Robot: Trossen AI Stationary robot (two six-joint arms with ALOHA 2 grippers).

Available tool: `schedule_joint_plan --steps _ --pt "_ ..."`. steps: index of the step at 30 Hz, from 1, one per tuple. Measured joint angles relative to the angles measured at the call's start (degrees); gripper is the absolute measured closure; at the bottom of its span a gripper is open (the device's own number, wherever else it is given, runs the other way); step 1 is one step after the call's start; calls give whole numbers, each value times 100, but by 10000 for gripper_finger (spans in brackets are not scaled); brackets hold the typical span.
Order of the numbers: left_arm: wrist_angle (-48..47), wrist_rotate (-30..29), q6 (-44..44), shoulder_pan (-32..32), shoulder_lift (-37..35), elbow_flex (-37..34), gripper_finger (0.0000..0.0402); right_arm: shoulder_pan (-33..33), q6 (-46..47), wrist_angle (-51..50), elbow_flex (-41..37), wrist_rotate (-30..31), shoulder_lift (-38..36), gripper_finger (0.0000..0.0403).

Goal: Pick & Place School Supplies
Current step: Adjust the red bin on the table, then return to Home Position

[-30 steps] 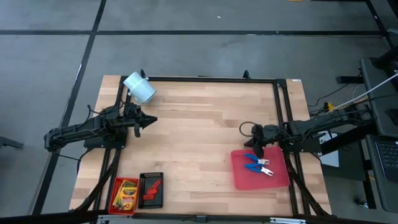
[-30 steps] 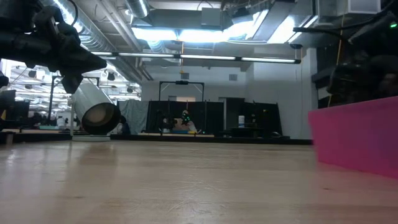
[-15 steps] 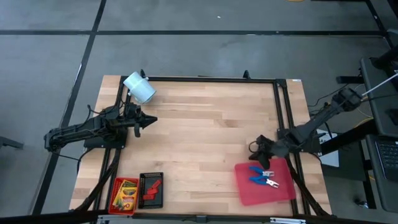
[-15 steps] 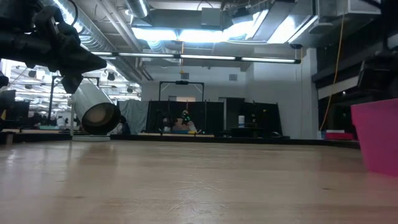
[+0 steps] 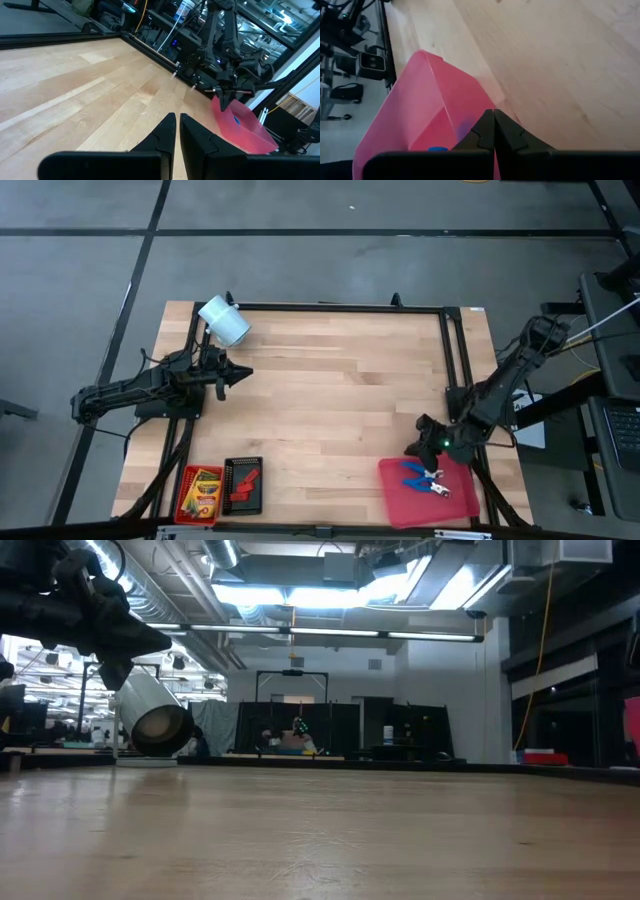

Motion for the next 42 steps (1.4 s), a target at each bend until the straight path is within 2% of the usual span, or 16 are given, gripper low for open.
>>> schedule_joint_plan --steps 6,13,18,20,22,26,30,33,37,39,42 --pt "0 0 0 0 0 0 382 104 628 -563 250 -8 187 402" --pt "-1 0 0 0 -2 0 382 96 1103 -616 254 -271 156 402" --pt "1 0 0 0 0 0 382 -9 1239 -566 254 -762 156 403" --pt "1 0 0 2 0 0 382 58 1229 -1535 184 -1203 181 402" --pt "3 2 1 1 -12 0 382 54 1255 -1846 299 -1581 194 402" --pt "28 -25 1 -4 -21 -4 382 141 1269 -2595 583 -1629 215 402" --pt "10 -18 -12 -2 -11 -4 382 176 1142 -2849 692 -1199 221 402" --pt "7 -20 -2 -2 -11 -4 382 121 1123 -3011 677 -320 230 402" --pt "12 -19 -2 -2 -11 -4 382 43 1025 -2736 684 727 206 402" --pt "12 -20 -2 -2 -11 -4 382 32 526 -2243 685 1366 172 402" --pt "14 -17 -2 -2 -11 -4 382 -10 -984 -1048 639 1972 61 402"
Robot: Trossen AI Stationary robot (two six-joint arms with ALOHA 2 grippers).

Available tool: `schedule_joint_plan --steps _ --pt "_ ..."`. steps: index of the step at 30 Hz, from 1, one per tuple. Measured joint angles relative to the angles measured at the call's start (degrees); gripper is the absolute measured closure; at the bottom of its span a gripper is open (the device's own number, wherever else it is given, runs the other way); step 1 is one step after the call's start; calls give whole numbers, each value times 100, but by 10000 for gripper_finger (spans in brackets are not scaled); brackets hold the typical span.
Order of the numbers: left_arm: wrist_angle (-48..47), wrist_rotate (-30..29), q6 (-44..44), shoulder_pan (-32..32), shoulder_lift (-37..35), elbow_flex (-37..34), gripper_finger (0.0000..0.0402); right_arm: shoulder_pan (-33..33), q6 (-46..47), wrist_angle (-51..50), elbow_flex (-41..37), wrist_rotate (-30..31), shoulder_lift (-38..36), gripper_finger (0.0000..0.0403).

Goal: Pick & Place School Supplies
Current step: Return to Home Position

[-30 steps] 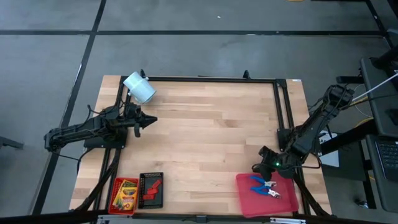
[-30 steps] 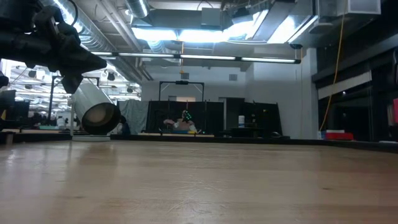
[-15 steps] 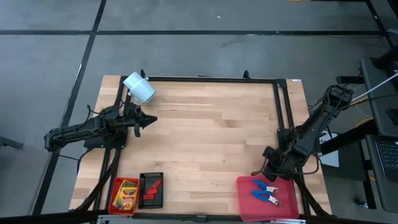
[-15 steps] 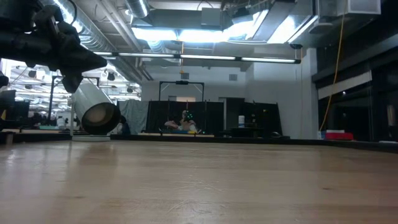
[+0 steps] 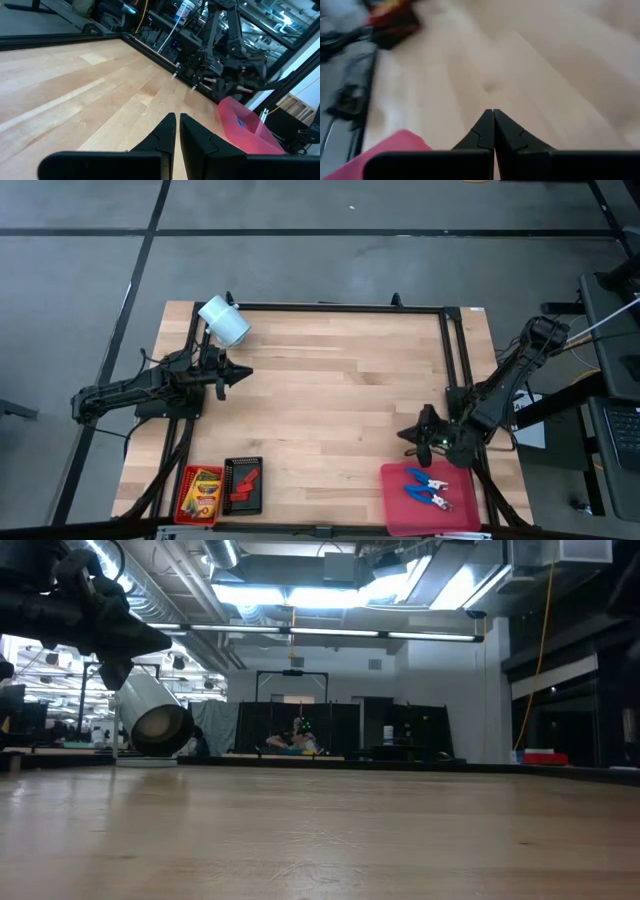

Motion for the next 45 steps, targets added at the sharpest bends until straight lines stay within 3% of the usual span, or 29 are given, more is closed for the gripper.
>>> schedule_joint_plan --steps 3,5,8,15,19,22,26,31,36,40,43,45 --pt "0 0 0 0 0 0 382 -328 -1952 1692 -408 -255 -225 402" --pt "0 -1 0 0 0 0 382 -810 -3036 3331 -921 -1158 -432 402" --pt "1 -1 0 0 0 0 382 -1618 -3917 5569 -1786 -2418 -642 402" --pt "28 0 2 0 -10 0 382 -4055 -5178 5483 -1693 -5707 -783 402" --pt "34 1 2 0 10 7 382 -5073 -6103 5436 -1549 -6710 -753 402" --pt "-9 0 1 0 21 7 382 -5680 -6680 5416 -1493 -6946 -758 402" --pt "-9 0 2 0 20 7 382 -6259 -6479 5224 -1497 -6981 -942 402" --pt "-11 0 2 0 21 7 382 -6622 -6265 4942 -1696 -6980 -2219 403" --pt "-11 0 2 0 22 7 382 -6785 -6258 2530 -1704 -6683 -4319 403" --pt "-11 0 2 0 20 7 382 -6594 -6409 496 -1414 -6053 -6017 403" --pt "-13 10 2 1 19 7 382 -6295 -6647 -273 -1163 -5361 -6194 403" --pt "17 8 4 2 31 7 382 -6006 -6721 -129 -1147 -5112 -6148 403"
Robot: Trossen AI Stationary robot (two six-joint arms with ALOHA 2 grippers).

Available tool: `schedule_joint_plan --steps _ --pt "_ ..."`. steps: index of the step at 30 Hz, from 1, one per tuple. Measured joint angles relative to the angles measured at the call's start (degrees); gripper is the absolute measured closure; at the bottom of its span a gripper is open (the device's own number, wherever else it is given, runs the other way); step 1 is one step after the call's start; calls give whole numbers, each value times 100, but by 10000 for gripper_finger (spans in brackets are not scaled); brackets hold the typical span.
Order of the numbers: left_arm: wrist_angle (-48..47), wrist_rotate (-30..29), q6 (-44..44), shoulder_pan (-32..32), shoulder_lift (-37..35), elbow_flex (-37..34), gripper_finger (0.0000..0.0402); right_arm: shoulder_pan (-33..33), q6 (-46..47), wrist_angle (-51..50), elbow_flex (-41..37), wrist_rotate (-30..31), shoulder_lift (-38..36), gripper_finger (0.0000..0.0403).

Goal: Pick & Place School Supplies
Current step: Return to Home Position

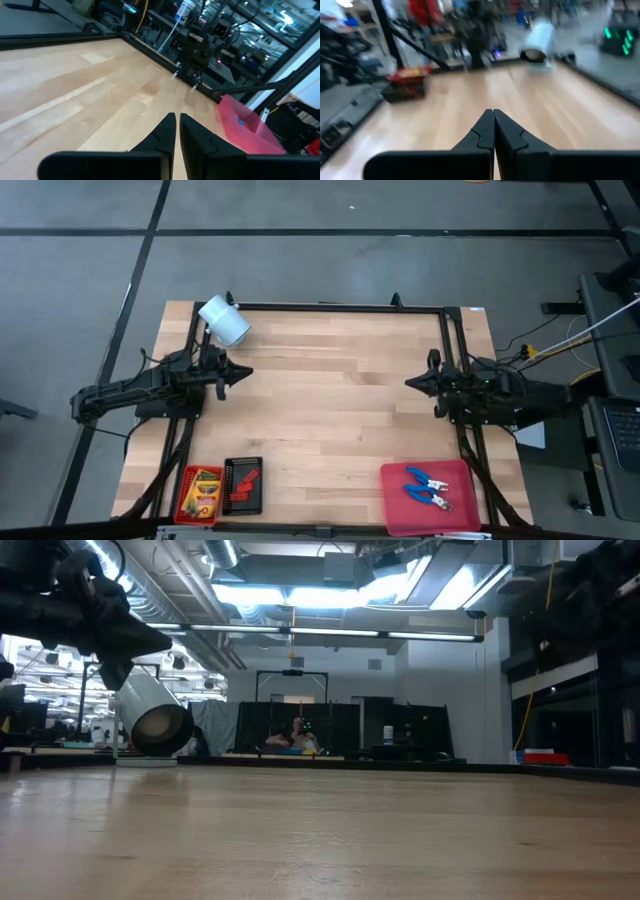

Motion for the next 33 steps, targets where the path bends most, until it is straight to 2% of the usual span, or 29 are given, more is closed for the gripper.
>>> schedule_joint_plan --steps 3,7,14,18,24,28,30,33 --pt "-16 -41 -2 -2 -2 0 382 500 127 -496 -47 674 -32 403" --pt "-28 -37 -2 -2 4 0 382 1360 -174 -558 -59 1248 -43 403" --pt "-32 -45 -2 -2 9 0 382 2197 -515 -565 -63 1915 -41 403" --pt "-30 -48 -2 -2 11 0 382 2328 -744 -431 -64 1811 -41 403" --pt "-30 -50 -2 -2 11 0 382 2330 -955 -193 -63 1019 -41 403" --pt "-30 -52 -2 -2 11 0 382 2304 -1198 97 -64 849 -41 403" --pt "-32 -52 -2 -2 11 0 382 2298 -1207 408 -77 621 -39 403" --pt "-30 -52 -2 -2 9 0 382 2284 -1099 1390 -378 373 -41 403"
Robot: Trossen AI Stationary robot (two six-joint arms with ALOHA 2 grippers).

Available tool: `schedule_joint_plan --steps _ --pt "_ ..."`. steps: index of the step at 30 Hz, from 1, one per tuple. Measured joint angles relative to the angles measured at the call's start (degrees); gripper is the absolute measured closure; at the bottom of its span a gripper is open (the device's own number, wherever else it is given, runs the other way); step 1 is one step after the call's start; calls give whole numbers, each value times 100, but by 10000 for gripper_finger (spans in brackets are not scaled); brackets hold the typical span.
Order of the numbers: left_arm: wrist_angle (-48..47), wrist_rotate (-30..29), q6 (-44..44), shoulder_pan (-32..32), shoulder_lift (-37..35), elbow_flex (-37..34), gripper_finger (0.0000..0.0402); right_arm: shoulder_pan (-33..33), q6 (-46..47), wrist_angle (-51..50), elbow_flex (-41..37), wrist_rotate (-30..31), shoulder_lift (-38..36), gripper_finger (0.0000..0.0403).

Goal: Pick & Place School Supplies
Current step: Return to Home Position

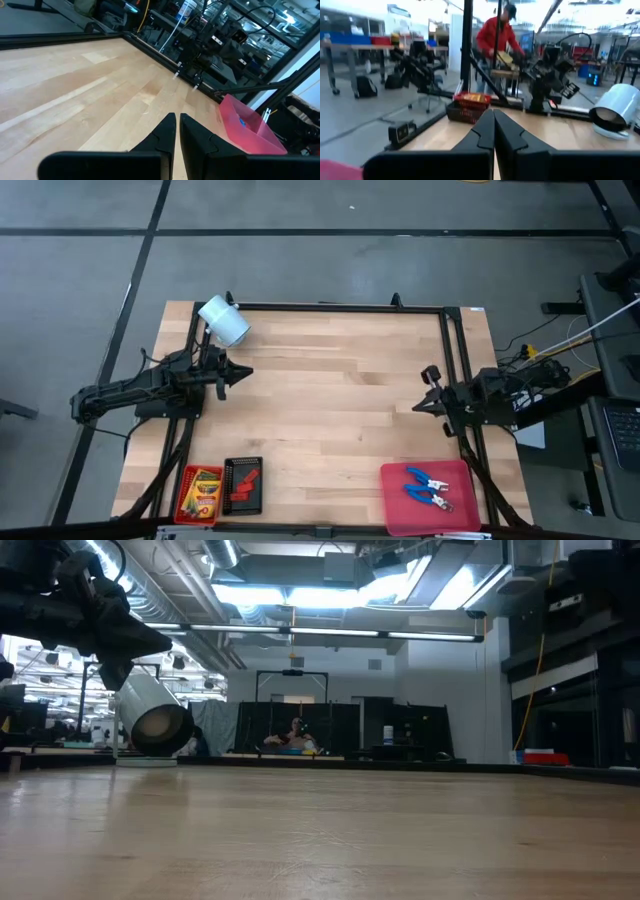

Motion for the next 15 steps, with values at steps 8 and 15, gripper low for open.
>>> schedule_joint_plan --steps 8,15 --pt "0 -5 0 0 2 0 382 -214 33 683 -283 -160 0 403" --pt "0 -4 0 0 1 0 382 -820 161 728 -283 82 2 403"
